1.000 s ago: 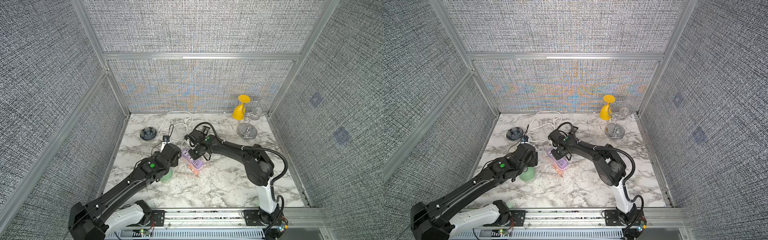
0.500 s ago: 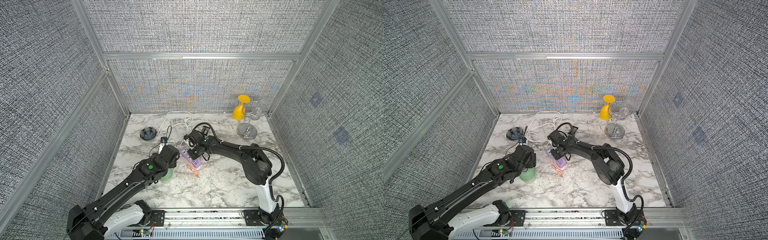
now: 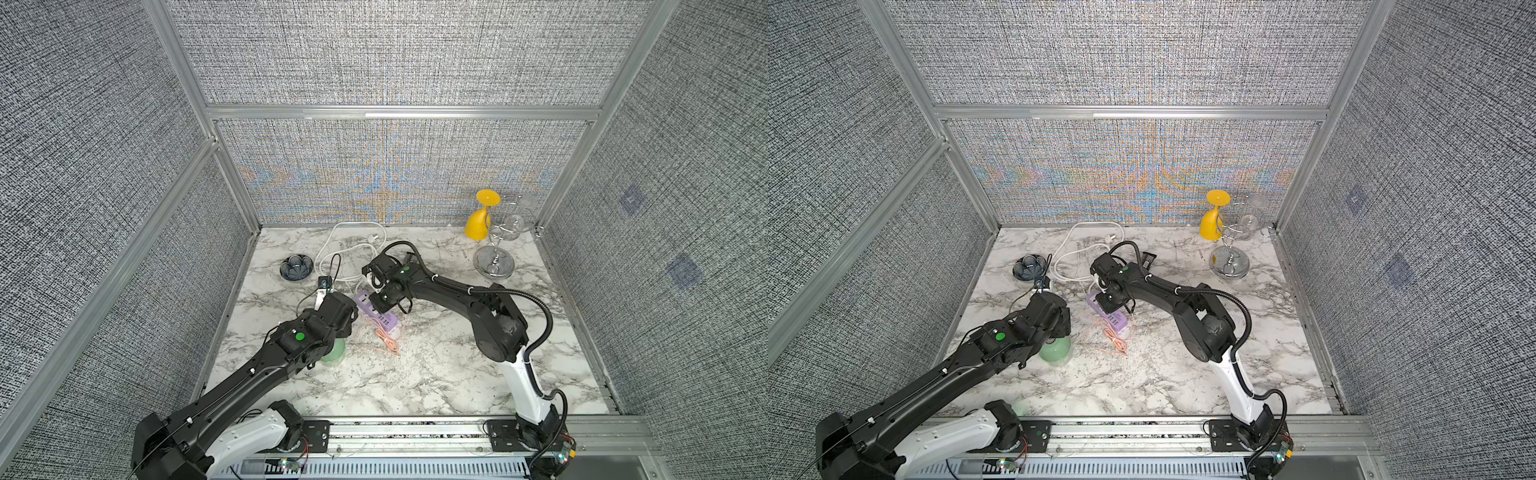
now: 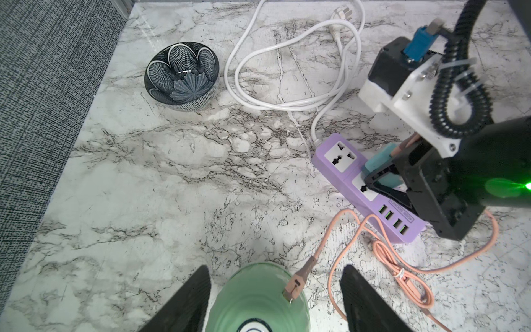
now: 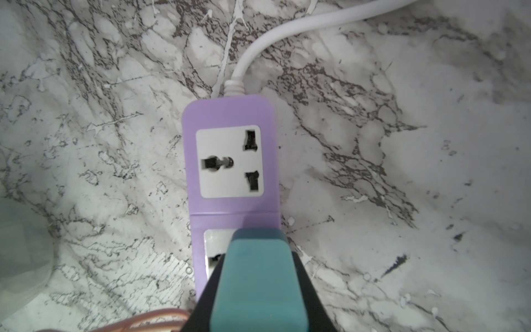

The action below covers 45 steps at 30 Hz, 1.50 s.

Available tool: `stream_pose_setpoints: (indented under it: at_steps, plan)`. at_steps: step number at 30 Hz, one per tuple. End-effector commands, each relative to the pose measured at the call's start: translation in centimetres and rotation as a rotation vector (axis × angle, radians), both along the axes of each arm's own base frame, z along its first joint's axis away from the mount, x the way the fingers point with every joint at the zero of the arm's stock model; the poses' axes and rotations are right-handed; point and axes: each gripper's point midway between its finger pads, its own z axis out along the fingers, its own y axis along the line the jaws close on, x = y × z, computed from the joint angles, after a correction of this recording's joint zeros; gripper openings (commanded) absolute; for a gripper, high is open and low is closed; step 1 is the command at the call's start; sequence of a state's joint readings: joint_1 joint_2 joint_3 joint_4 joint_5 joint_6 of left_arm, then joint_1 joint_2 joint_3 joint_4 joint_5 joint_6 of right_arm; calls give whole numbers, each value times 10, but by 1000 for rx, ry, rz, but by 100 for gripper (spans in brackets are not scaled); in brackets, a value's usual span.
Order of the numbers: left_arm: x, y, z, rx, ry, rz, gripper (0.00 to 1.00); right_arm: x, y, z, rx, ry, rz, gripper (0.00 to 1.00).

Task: Charge the cordless meat grinders
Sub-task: Insert the plug into the socket.

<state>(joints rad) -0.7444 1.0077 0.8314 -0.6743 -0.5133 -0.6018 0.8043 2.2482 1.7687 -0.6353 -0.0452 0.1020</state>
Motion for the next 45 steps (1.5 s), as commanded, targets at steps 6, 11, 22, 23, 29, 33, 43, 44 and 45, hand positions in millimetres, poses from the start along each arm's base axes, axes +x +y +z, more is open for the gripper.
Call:
stream_pose_setpoints:
  at_steps: [6, 11, 22, 23, 29, 33, 43, 44, 45]
  plan:
    - [1, -1, 3, 1, -4, -3, 73, -81, -93, -21, -337, 278, -5, 0]
    - [0, 0, 2, -6, -7, -1, 73, -95, -112, -13, -352, 294, -1, 0]
    - [2, -7, -3, -17, 10, -11, 73, -103, -117, -9, -320, 286, -21, 0]
    - [3, -7, -3, -18, 9, -11, 73, -101, -116, -7, -314, 281, -21, 0]
    - [2, -7, -4, -22, 12, -9, 73, -93, -108, 2, -292, 256, -22, 5]
    - [2, -7, -6, -20, 14, -7, 73, -90, -106, 5, -282, 247, -28, 8]
    - [3, -10, -7, -18, 21, -16, 73, -84, -99, 12, -247, 225, -39, 16]
    - [4, -10, -7, -18, 21, -15, 73, -84, -98, 13, -242, 222, -39, 16]
    - [4, -10, -8, -19, 21, -16, 73, -83, -97, 13, -239, 220, -41, 16]
